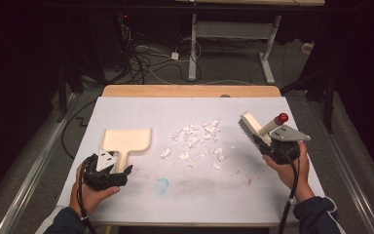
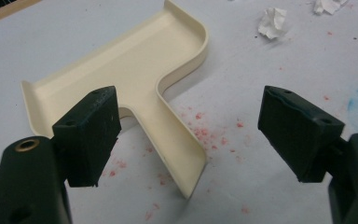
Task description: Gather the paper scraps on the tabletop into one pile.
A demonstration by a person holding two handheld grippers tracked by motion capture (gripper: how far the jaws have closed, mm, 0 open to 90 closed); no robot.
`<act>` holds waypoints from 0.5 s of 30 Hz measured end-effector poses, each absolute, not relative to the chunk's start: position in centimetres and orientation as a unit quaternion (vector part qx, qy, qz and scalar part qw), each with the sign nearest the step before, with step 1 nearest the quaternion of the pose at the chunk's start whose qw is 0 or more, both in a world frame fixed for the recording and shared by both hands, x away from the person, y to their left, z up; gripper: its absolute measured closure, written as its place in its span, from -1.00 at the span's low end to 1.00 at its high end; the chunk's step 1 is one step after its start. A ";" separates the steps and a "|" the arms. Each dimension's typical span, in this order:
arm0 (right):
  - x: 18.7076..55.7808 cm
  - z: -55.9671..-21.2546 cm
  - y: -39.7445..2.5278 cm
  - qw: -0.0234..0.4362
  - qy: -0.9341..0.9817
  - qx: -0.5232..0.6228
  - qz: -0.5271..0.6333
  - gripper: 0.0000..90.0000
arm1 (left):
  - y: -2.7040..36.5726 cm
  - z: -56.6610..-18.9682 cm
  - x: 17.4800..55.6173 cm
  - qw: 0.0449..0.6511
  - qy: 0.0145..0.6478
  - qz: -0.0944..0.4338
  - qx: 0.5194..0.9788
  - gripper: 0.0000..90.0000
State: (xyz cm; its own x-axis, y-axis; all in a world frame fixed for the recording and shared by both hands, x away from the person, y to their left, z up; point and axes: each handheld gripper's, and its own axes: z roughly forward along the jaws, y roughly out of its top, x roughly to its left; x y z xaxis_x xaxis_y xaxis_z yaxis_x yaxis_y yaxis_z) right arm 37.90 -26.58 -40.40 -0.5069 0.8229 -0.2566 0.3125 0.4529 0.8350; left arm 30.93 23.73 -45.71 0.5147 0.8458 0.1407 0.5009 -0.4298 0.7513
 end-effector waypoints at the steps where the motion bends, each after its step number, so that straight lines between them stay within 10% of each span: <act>1: 37.9 -40.4 -26.6 0.339 0.782 0.363 0.377 0.51 | 23.7 -45.7 30.9 0.332 0.418 0.260 0.805 -0.55; 15: 49.1 -42.2 -22.0 0.374 0.787 0.410 0.269 0.51 | 23.1 -45.4 30.3 0.343 0.396 0.254 0.813 -0.57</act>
State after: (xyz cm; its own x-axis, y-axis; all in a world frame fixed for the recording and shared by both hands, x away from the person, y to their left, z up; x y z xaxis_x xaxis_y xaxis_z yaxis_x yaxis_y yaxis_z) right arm 49.11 -22.05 -42.19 -0.3839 0.8464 -0.3692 0.4435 0.5197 0.7302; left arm 30.32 23.14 -45.44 0.5576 0.8180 0.1416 0.4699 -0.4516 0.7585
